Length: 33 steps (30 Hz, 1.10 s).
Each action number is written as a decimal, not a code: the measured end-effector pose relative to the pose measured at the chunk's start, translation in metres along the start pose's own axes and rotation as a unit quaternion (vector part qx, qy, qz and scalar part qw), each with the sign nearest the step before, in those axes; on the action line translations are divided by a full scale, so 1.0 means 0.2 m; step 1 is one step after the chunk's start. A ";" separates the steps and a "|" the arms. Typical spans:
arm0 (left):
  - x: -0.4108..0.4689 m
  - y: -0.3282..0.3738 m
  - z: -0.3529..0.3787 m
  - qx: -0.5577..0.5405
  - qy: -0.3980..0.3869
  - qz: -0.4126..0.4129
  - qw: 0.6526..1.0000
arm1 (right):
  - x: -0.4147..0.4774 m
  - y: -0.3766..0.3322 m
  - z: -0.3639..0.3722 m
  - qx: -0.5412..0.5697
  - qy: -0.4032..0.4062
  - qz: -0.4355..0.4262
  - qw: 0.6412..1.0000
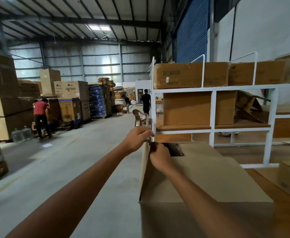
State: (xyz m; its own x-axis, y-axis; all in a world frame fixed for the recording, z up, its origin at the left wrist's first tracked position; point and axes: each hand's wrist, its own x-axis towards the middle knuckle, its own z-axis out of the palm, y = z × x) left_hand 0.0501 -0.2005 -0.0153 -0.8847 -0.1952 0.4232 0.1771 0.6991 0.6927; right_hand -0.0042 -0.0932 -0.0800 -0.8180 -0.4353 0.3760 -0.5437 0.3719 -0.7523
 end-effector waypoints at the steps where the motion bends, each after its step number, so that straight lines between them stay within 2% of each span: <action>1: 0.02 -0.02 -0.03 -0.017 0.003 -0.013 1.000 | 0.00 -0.01 0.03 0.001 0.008 0.005 1.000; 5: 0.05 -0.08 -0.11 -0.058 0.059 -0.038 0.996 | -0.02 -0.03 0.14 -0.010 -0.030 0.004 0.999; 8: 0.06 -0.12 -0.21 0.012 0.091 -0.056 0.994 | -0.01 -0.02 0.25 -0.025 -0.070 0.000 0.997; 9: 0.06 -0.13 -0.26 0.058 0.069 -0.069 0.993 | -0.01 -0.01 0.28 -0.027 -0.086 -0.002 0.996; 11: 0.07 -0.17 -0.38 0.201 -0.030 -0.090 0.975 | -0.02 -0.02 0.34 -0.018 -0.115 -0.015 0.993; 14: 0.01 -0.27 -0.48 0.395 -0.200 -0.143 0.885 | -0.04 -0.05 0.41 -0.034 -0.164 -0.037 0.985; 16: -0.05 -0.42 -0.47 0.451 -0.231 -0.183 0.842 | -0.05 -0.04 0.48 -0.088 -0.200 -0.063 0.974; 18: -0.13 -0.61 -0.40 0.474 -0.212 -0.191 0.833 | -0.06 -0.02 0.56 -0.169 -0.225 -0.090 0.955; 20: -0.23 -0.79 -0.28 0.396 -0.187 -0.219 0.872 | -0.08 0.01 0.63 -0.266 -0.255 -0.117 0.922; 22: -0.37 -0.93 -0.13 0.178 -0.174 -0.276 0.928 | -0.12 0.04 0.68 -0.374 -0.293 -0.138 0.869; 23: -0.44 -0.99 -0.04 0.039 -0.154 -0.321 0.934 | -0.14 0.06 0.70 -0.427 -0.304 -0.148 0.839; 24: -0.50 -1.04 0.05 -0.079 -0.129 -0.353 0.923 | -0.16 0.07 0.71 -0.470 -0.311 -0.160 0.810; 26: -0.60 -1.10 0.20 -0.217 -0.080 -0.375 0.898 | -0.19 0.08 0.72 -0.516 -0.322 -0.166 0.776; 28: -0.63 -1.11 0.32 -0.304 -0.058 -0.384 0.870 | -0.21 0.08 0.72 -0.520 -0.328 -0.162 0.772; 30: -0.61 -1.09 0.38 -0.359 -0.035 -0.407 0.839 | -0.22 0.07 0.70 -0.488 -0.325 -0.149 0.796; 32: -0.54 -1.08 0.37 -0.311 -0.009 -0.402 0.861 | -0.20 0.06 0.67 -0.422 -0.297 -0.137 0.845; 33: -0.49 -1.07 0.36 -0.252 0.003 -0.373 0.893 | -0.19 0.06 0.64 -0.391 -0.275 -0.135 0.868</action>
State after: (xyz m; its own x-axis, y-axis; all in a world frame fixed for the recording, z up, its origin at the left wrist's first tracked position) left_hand 0.0678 -0.2828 -0.2469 -0.8358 -0.4818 -0.2634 -0.2877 -0.0245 0.9574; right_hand 0.0449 -0.1773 -0.1719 -0.5448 -0.8385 0.0041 -0.8385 0.5448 0.0017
